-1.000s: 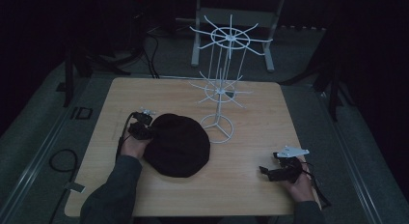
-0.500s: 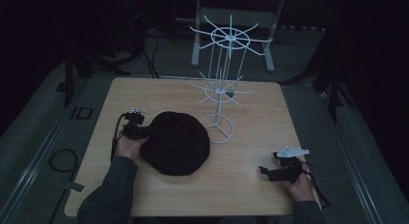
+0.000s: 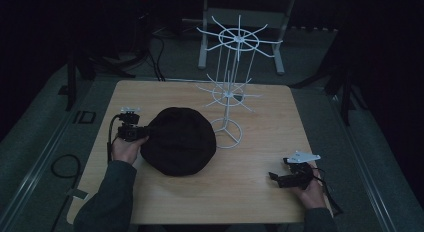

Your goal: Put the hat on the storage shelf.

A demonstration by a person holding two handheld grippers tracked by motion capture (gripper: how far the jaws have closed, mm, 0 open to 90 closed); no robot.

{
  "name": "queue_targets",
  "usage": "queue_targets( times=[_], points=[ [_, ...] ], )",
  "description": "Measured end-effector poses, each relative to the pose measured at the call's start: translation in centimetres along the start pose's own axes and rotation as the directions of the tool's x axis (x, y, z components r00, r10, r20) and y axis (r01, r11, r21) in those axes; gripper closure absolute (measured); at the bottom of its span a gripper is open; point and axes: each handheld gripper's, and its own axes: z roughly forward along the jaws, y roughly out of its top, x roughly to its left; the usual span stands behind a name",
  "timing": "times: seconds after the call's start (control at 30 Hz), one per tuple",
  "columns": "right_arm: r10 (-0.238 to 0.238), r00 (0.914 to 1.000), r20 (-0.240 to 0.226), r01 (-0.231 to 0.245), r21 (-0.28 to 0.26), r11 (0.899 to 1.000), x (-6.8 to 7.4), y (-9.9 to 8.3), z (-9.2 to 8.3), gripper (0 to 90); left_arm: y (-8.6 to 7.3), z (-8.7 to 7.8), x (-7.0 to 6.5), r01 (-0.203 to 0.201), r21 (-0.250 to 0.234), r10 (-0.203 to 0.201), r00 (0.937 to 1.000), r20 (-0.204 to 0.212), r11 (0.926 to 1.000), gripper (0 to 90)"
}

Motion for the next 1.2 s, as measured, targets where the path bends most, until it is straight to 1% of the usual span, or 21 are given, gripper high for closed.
queue_targets(
  times=[0.17,0.23,0.27,0.3,0.33,0.37,0.53,0.57,0.6,0.67,0.77,1.0,1.07,1.1,1.2],
  points=[
    [0.000,1.0000,0.000,0.000,0.000,1.000,0.0,0.0,0.0,11.6,0.3,-1.0,0.2,0.009,-0.024,-0.009,0.9999,0.006,0.9997,79.1],
    [0.000,1.0000,0.000,0.000,0.000,1.000,0.0,0.0,0.0,11.6,0.4,-1.3,0.4,0.021,-0.040,-0.021,0.9997,0.010,0.9990,79.0],
    [0.000,1.0000,0.000,0.000,0.000,1.000,0.0,0.0,0.0,11.6,0.4,-1.3,0.4,0.021,-0.040,-0.021,0.9997,0.010,0.9990,79.0],
    [0.000,1.0000,0.000,0.000,0.000,1.000,0.0,0.0,0.0,11.6,0.6,-1.7,0.7,0.030,-0.052,-0.030,0.9995,0.012,0.9982,79.1],
    [0.000,1.0000,0.000,0.000,0.000,1.000,0.0,0.0,0.0,11.6,0.6,-1.7,0.7,0.030,-0.052,-0.030,0.9995,0.012,0.9982,79.0],
    [0.000,1.0000,0.000,0.000,0.000,1.000,0.0,0.0,0.0,11.6,0.8,-2.2,0.9,0.041,-0.064,-0.040,0.9991,0.015,0.9971,79.0],
    [0.000,1.0000,0.000,0.000,0.000,1.000,0.0,0.0,0.0,11.6,1.1,-3.3,1.4,0.055,-0.092,-0.054,0.9984,0.020,0.9943,79.0],
    [0.000,1.0000,0.000,0.000,0.000,1.000,0.0,0.0,0.0,11.6,1.1,-3.3,1.4,0.055,-0.092,-0.054,0.9984,0.020,0.9943,79.0],
    [0.000,1.0000,0.000,0.000,0.000,1.000,0.0,0.0,0.0,11.6,1.3,-3.7,1.5,0.062,-0.103,-0.060,0.9979,0.024,0.9927,79.0],
    [0.000,1.0000,0.000,0.000,0.000,1.000,0.0,0.0,0.0,11.6,1.3,-3.9,1.6,0.065,-0.106,-0.063,0.9977,0.026,0.9923,79.0],
    [0.000,1.0000,0.000,0.000,0.000,1.000,0.0,0.0,0.0,11.6,1.4,-4.5,1.9,0.081,-0.122,-0.078,0.9963,0.036,0.9892,79.0],
    [0.000,1.0000,0.000,0.000,0.000,1.000,0.0,0.0,0.0,11.6,1.7,-5.3,2.2,0.090,-0.141,-0.086,0.9957,0.034,0.9859,78.9],
    [0.000,1.0000,0.000,0.000,0.000,1.000,0.0,0.0,0.0,11.6,1.7,-5.4,2.2,0.090,-0.144,-0.086,0.9956,0.038,0.9855,78.9],
    [0.000,1.0000,0.000,0.000,0.000,1.000,0.0,0.0,0.0,11.6,1.8,-5.6,2.2,0.096,-0.151,-0.090,0.9950,0.043,0.9839,78.8],
    [0.000,1.0000,0.000,0.000,0.000,1.000,0.0,0.0,0.0,11.6,2.0,-6.0,2.3,0.100,-0.158,-0.093,0.9943,0.053,0.9823,78.8]
  ],
)
